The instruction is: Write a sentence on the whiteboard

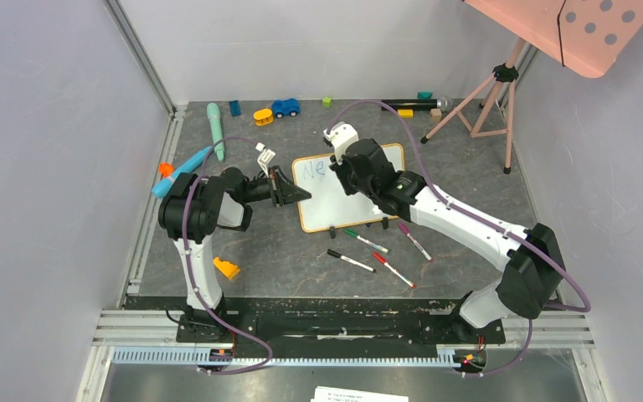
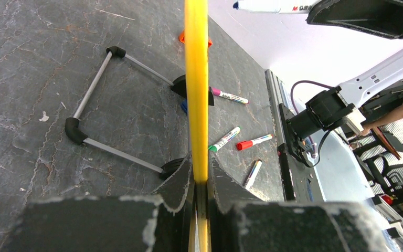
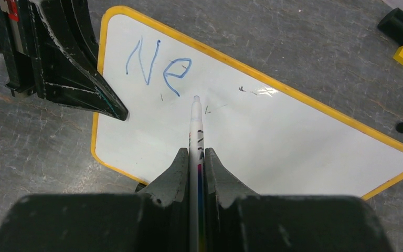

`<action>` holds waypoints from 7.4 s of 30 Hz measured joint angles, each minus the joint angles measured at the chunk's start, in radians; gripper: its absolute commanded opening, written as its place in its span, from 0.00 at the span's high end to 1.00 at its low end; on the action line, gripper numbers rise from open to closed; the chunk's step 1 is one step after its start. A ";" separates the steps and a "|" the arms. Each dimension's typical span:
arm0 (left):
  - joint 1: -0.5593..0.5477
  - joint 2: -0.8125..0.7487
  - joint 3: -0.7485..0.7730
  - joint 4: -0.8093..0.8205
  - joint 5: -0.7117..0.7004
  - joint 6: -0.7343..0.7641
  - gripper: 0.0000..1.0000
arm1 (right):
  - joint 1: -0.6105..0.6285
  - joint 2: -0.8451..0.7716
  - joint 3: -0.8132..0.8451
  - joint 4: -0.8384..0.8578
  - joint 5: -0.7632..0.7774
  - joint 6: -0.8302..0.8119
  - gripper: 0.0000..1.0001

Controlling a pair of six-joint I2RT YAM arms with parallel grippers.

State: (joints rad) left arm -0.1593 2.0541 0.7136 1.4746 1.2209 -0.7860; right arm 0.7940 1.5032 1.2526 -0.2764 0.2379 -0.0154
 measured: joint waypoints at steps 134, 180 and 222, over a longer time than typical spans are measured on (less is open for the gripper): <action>0.000 0.000 0.007 -0.007 0.005 0.000 0.98 | -0.026 0.048 -0.008 -0.017 0.029 0.097 1.00; 0.000 0.000 0.006 -0.003 -0.006 0.000 0.98 | -0.078 -0.047 -0.017 0.000 0.020 0.083 1.00; 0.000 0.000 0.005 -0.003 -0.007 0.001 0.98 | -0.145 -0.039 -0.056 0.029 -0.065 0.093 1.00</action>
State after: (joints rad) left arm -0.1596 2.0541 0.7185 1.4719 1.2137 -0.7849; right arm 0.6495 1.4647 1.1969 -0.2478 0.1726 0.0776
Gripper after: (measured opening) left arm 0.123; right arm 0.118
